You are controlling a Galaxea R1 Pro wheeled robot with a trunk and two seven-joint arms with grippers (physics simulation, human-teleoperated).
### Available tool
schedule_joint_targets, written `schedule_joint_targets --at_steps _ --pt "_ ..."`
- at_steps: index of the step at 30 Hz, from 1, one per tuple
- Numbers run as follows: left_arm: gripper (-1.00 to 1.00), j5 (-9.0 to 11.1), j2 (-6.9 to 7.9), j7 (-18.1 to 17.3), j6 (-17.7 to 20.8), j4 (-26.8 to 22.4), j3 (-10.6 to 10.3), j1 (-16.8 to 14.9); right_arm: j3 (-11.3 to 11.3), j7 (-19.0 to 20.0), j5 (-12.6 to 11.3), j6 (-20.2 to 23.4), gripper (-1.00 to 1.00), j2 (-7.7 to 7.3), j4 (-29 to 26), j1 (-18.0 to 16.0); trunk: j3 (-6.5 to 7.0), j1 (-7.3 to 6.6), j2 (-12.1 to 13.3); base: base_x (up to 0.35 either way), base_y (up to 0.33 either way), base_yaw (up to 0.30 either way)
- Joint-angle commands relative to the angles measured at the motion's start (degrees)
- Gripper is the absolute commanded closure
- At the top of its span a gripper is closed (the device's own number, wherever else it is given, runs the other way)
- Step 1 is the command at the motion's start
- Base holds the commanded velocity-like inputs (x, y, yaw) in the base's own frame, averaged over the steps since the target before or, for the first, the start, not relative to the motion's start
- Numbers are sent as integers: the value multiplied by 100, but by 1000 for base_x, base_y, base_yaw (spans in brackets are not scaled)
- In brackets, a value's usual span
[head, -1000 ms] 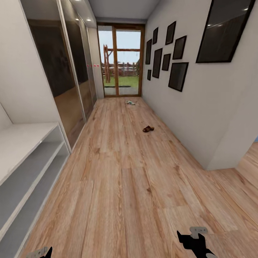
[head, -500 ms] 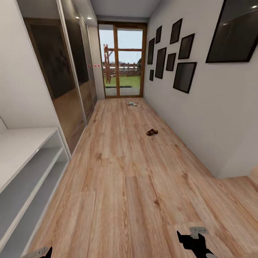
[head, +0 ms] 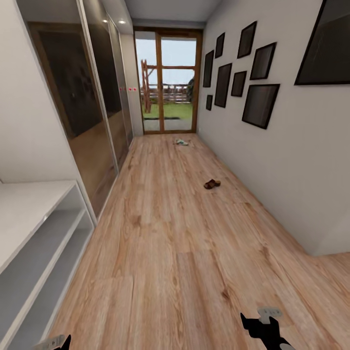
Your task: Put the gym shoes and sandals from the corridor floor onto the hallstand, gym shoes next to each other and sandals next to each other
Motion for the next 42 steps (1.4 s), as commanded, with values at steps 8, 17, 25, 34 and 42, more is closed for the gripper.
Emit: schedule_joint_targets --at_steps 8,17,25,34,42 --pt "-100 68 0 -59 -4 8 17 -4 26 35 -61 -23 -100 -21 6 -3 -5 3 -2 335 152 0" --pt "-100 62 -1 -59 -4 4 12 -5 26 35 -61 -23 -100 -25 6 -1 -5 3 -2 336 62 0" --pt "-100 67 6 -59 -4 -1 16 -6 26 35 -61 -23 -100 -25 7 -1 -5 3 -2 339 4 0" --pt "-100 78 8 -59 -4 -1 17 -3 26 35 -61 -23 -100 -25 7 3 -5 3 -2 339 0 0" --pt "-100 94 8 -59 -4 -1 17 -3 26 35 -61 -23 -100 -25 6 3 -5 3 -2 341 0 0"
